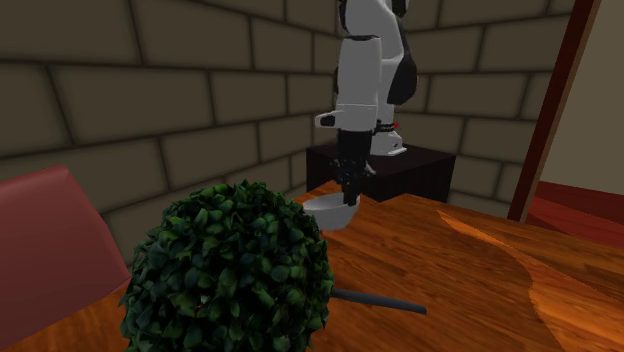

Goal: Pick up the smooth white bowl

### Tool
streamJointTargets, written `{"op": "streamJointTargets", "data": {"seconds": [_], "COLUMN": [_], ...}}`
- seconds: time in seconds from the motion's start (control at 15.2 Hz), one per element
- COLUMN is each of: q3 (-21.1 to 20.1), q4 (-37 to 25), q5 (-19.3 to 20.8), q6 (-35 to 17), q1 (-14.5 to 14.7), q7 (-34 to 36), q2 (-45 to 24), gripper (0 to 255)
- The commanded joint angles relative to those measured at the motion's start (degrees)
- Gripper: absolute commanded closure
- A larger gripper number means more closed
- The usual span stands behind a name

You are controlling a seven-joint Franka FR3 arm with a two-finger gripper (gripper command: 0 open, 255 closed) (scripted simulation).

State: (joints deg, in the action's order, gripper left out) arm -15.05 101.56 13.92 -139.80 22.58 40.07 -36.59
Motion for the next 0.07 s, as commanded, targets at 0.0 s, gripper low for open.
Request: {"op": "streamJointTargets", "data": {"seconds": [0.0], "q3": [-0.1], "q4": [0.04], "q5": [-0.13], "q6": [0.33], "q1": [-0.14], "q7": [-0.16], "q2": [0.36], "gripper": [255]}}
